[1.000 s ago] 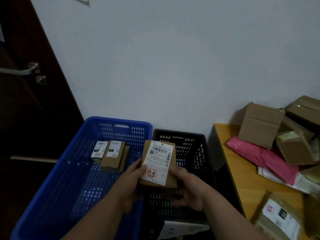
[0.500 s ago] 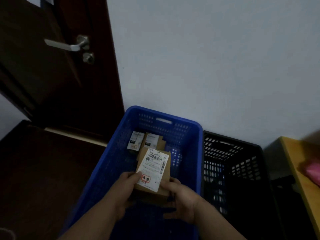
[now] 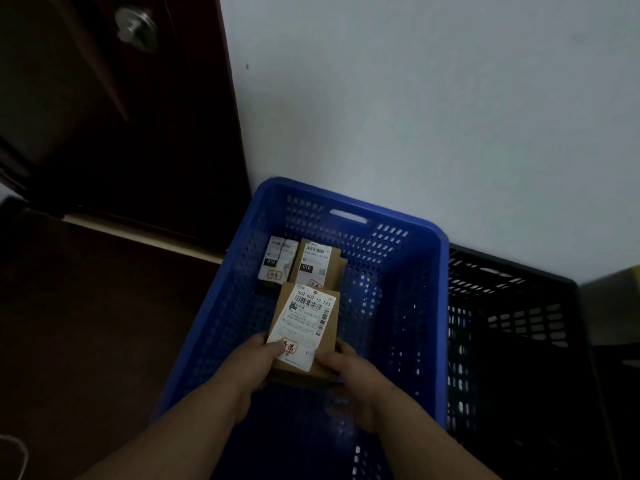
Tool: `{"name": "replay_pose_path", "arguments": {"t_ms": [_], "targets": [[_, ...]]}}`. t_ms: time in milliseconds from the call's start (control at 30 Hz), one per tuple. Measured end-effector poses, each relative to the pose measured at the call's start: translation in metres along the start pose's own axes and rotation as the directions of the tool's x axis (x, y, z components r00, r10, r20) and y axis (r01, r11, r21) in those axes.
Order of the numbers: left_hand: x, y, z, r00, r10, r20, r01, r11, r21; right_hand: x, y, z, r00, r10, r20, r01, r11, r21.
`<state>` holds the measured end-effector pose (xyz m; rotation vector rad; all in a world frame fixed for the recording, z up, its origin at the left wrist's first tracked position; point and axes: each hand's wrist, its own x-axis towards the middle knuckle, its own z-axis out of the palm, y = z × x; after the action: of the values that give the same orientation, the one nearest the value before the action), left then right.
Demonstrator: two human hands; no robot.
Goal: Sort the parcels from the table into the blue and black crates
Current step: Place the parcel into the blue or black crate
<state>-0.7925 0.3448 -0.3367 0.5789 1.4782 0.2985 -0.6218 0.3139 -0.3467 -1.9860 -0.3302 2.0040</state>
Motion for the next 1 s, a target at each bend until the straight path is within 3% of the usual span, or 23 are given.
{"name": "replay_pose_path", "arguments": {"t_ms": [167,367,533,667,833,1000], "targets": [[0.042,0.020,0.020,0.999,0.042,-0.023,-0.040,0.996,0.082,0.039,-0.020,-0.020,1.000,-0.019,-0.003,0.019,0.999,0.038],[0.108,0.036,0.077,0.996,0.082,-0.035,-0.071,0.965,0.251,0.088,-0.031,-0.064,0.984,-0.026,-0.176,0.053,0.987,0.152],[0.170,0.038,0.128,0.995,0.091,0.043,-0.100,0.905,0.413,0.130,-0.040,-0.100,0.953,-0.027,-0.301,0.105,0.963,0.248],[0.213,0.033,0.150,0.998,0.051,0.045,-0.067,0.816,0.574,0.167,-0.043,-0.110,0.933,0.008,-0.359,0.076,0.973,0.219],[0.250,0.024,0.161,0.998,0.039,0.043,-0.057,0.793,0.607,0.206,-0.046,-0.109,0.913,0.014,-0.407,0.047,0.989,0.139],[0.269,0.021,0.173,0.997,0.037,0.068,-0.069,0.816,0.574,0.232,-0.050,-0.113,0.890,0.005,-0.456,0.082,0.982,0.170]]}}
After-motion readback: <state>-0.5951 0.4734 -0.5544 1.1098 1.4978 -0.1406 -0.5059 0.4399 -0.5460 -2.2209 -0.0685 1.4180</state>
